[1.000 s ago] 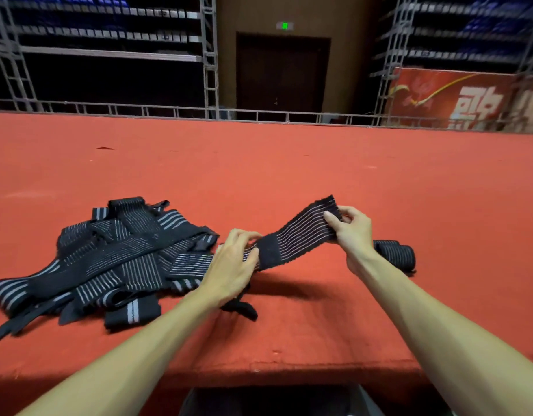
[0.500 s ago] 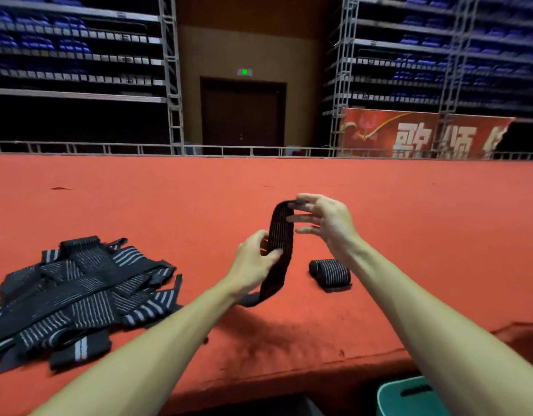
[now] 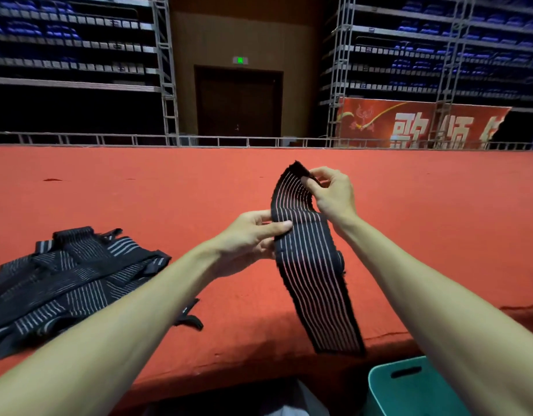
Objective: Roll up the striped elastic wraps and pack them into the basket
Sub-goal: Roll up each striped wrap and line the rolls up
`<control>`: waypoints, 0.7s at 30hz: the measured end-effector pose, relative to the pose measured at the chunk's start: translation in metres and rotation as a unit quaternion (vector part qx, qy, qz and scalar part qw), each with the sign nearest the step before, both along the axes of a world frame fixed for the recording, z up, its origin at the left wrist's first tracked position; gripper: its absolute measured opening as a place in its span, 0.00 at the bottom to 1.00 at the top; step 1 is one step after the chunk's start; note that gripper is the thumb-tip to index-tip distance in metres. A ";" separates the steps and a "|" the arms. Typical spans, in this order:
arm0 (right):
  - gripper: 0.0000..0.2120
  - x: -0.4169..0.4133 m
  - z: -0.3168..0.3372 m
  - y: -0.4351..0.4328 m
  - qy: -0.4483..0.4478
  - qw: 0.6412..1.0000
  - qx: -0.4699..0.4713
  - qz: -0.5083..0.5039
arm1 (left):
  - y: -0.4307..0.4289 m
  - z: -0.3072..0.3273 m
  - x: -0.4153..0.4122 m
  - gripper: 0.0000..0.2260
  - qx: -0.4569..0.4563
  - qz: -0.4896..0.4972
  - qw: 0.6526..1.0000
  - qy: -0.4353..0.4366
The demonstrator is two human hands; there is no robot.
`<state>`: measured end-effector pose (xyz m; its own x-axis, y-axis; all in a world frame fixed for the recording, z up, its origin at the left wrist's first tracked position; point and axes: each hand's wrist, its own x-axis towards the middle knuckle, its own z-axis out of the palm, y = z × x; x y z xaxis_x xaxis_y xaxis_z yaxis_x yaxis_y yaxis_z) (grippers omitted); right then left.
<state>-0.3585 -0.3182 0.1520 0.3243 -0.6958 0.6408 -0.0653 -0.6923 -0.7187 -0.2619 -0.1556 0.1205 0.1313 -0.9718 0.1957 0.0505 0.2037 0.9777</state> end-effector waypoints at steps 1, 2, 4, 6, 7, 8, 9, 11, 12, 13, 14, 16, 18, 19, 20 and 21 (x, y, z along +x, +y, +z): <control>0.01 0.002 -0.003 -0.001 0.012 1.000 0.009 0.023 | -0.002 -0.004 0.001 0.11 0.009 -0.007 1.000 0.017; 0.02 0.004 -0.007 -0.003 0.028 0.999 0.013 0.035 | -0.005 -0.012 0.004 0.11 0.021 -0.009 0.999 0.029; 0.03 0.011 -0.021 -0.008 0.070 0.997 0.012 0.037 | -0.012 -0.032 0.009 0.09 0.058 0.006 0.997 0.046; 0.06 0.019 -0.037 -0.016 0.118 0.992 0.012 0.034 | -0.020 -0.058 0.015 0.08 0.096 0.027 0.994 0.047; 0.08 0.023 -0.046 -0.020 0.140 0.989 0.015 0.036 | -0.025 -0.072 0.018 0.09 0.115 0.036 0.992 0.043; 0.09 0.027 -0.055 -0.024 0.157 0.986 0.020 0.041 | -0.029 -0.086 0.022 0.10 0.134 0.045 0.989 0.034; 0.10 0.029 -0.062 -0.026 0.169 0.984 0.025 0.047 | -0.032 -0.099 0.026 0.10 0.151 0.055 0.987 0.020; 0.09 0.036 -0.076 -0.033 0.184 0.981 0.029 0.049 | -0.041 -0.124 0.036 0.10 0.171 0.083 0.981 -0.026; 0.09 0.040 -0.082 -0.037 0.188 0.981 0.030 0.046 | -0.045 -0.134 0.042 0.09 0.173 0.103 0.978 -0.057; 0.08 0.045 -0.088 -0.042 0.191 0.980 0.034 0.044 | -0.049 -0.143 0.048 0.07 0.172 0.124 0.973 -0.089; 0.07 0.051 -0.094 -0.046 0.192 0.980 0.037 0.045 | -0.052 -0.151 0.056 0.05 0.170 0.148 0.965 -0.135; 0.06 0.064 -0.107 -0.054 0.197 0.978 0.042 0.046 | -0.058 -0.163 0.072 0.07 0.165 0.203 0.933 -0.248; 0.06 0.077 -0.121 -0.059 0.206 0.977 0.042 0.043 | -0.060 -0.174 0.084 0.14 0.170 0.243 0.898 -0.326; 0.06 0.085 -0.127 -0.062 0.206 0.977 0.046 0.042 | -0.060 -0.178 0.089 0.18 0.169 0.255 0.885 -0.350; 0.07 0.092 -0.135 -0.064 0.205 0.976 0.052 0.041 | -0.060 -0.183 0.092 0.20 0.168 0.265 0.877 -0.365; 0.07 0.099 -0.142 -0.066 0.205 0.976 0.058 0.039 | -0.059 -0.188 0.094 0.23 0.159 0.278 0.870 -0.376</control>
